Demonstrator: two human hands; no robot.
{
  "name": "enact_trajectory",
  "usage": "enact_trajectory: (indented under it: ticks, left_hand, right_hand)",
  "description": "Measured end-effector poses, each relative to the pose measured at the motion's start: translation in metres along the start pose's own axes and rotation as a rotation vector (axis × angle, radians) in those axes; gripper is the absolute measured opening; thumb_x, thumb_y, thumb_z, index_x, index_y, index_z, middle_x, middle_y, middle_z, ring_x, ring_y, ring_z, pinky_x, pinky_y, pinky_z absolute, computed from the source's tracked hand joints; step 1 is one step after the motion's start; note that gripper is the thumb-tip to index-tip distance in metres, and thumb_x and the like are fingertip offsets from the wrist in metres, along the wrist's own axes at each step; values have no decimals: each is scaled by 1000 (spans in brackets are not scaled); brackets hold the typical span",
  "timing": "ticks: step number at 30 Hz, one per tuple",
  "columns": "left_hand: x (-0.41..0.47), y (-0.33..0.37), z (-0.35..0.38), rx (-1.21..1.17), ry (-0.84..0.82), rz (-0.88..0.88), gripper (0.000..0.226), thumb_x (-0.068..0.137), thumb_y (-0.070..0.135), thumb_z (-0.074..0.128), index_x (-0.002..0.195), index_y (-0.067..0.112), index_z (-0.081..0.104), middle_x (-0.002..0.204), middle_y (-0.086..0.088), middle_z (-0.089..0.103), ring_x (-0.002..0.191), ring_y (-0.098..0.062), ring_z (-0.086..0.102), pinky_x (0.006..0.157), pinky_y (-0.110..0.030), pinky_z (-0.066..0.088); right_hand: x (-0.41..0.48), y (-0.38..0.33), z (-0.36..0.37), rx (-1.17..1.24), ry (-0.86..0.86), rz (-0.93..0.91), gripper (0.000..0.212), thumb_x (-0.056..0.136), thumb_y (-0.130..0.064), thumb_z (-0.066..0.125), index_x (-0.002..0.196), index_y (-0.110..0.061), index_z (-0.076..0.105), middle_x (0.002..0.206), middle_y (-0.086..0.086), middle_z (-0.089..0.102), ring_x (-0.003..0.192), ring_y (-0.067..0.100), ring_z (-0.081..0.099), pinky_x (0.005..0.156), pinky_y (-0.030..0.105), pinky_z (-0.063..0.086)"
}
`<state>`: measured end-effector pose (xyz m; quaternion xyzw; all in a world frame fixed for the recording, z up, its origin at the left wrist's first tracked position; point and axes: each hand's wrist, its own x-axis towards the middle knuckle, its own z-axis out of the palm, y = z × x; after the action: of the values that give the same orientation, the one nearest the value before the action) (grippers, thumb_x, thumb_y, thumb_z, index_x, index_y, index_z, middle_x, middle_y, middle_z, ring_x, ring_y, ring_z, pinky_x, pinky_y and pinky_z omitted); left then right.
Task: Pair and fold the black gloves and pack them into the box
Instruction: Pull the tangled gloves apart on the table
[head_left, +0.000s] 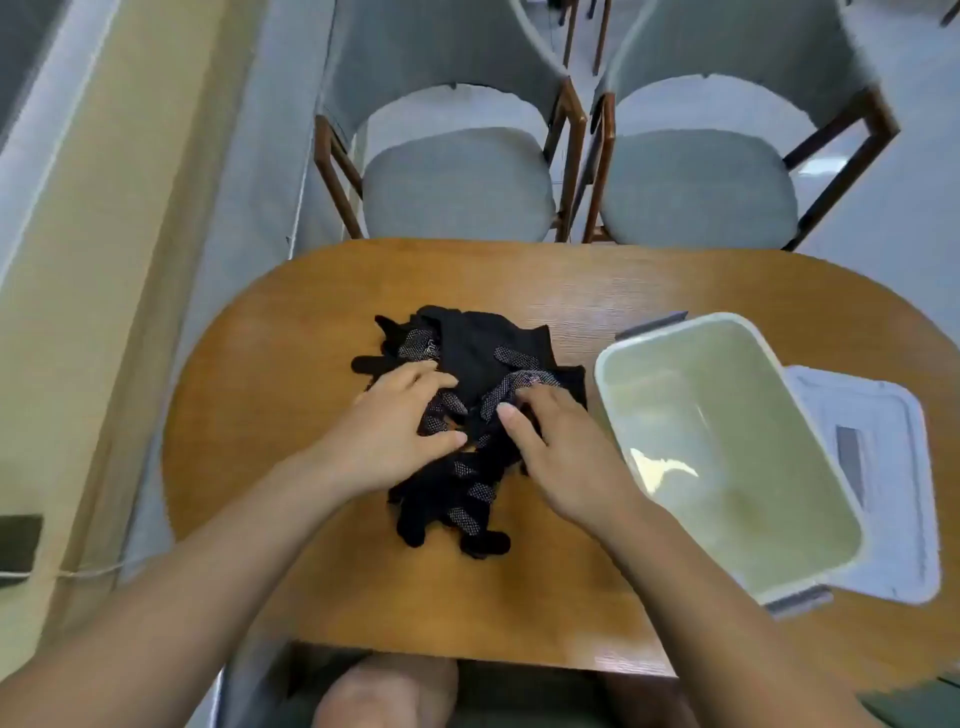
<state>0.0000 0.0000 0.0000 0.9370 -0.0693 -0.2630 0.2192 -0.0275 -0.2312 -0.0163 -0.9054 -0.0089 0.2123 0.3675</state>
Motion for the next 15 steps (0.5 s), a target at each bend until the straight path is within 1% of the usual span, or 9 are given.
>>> enact_trajectory:
  ticks: [2, 4, 6, 8, 11, 13, 15]
  left_hand:
    - [8, -12, 22, 42, 4, -6, 82, 93, 64, 69, 162, 40, 33, 176, 11, 14, 164, -16, 9, 129, -55, 24]
    - [12, -24, 47, 59, 23, -2, 87, 89, 67, 72, 162, 42, 31, 177, 11, 9, 165, -15, 0, 131, -57, 20]
    - [17, -32, 72, 69, 91, 36, 89, 88, 69, 71, 162, 43, 30, 178, 13, 5, 165, -12, -6, 132, -54, 15]
    - [23, -38, 92, 77, 206, 83, 87, 89, 73, 67, 162, 43, 31, 178, 15, 2, 164, -8, -10, 131, -47, 9]
    - [32, -43, 119, 92, 365, 137, 82, 90, 78, 58, 161, 44, 34, 178, 17, 6, 164, -7, -7, 130, -42, 6]
    - [37, -48, 137, 98, 485, 173, 79, 91, 78, 55, 159, 42, 40, 177, 16, 12, 165, -9, 0, 131, -42, 9]
    - [39, -54, 153, 132, 615, 208, 73, 94, 77, 51, 156, 38, 47, 176, 13, 21, 164, -12, 10, 130, -44, 14]
  right_hand:
    - [2, 15, 18, -68, 60, -5, 58, 112, -56, 39, 155, -19, 52, 166, 5, 41, 155, 24, 35, 124, 37, 31]
    - [2, 35, 37, -124, 87, -24, 59, 112, -54, 41, 158, -18, 49, 173, 6, 32, 160, 23, 24, 129, 37, 24]
    - [5, 55, 54, -123, 156, -55, 60, 111, -53, 45, 160, -19, 46, 175, 5, 26, 163, 22, 19, 132, 38, 21]
    - [8, 73, 68, -125, 228, -99, 62, 110, -53, 48, 162, -20, 43, 177, 4, 22, 164, 21, 15, 134, 41, 20]
    - [7, 97, 90, -209, 258, -191, 68, 107, -56, 50, 165, -23, 39, 178, 5, 16, 165, 22, 12, 134, 46, 20]
    - [7, 114, 102, -273, 264, -256, 73, 104, -59, 55, 166, -25, 35, 178, 6, 13, 166, 25, 11, 133, 49, 20]
    - [8, 126, 108, -375, 270, -302, 80, 102, -65, 55, 168, -26, 31, 179, 8, 11, 165, 28, 12, 133, 49, 20]
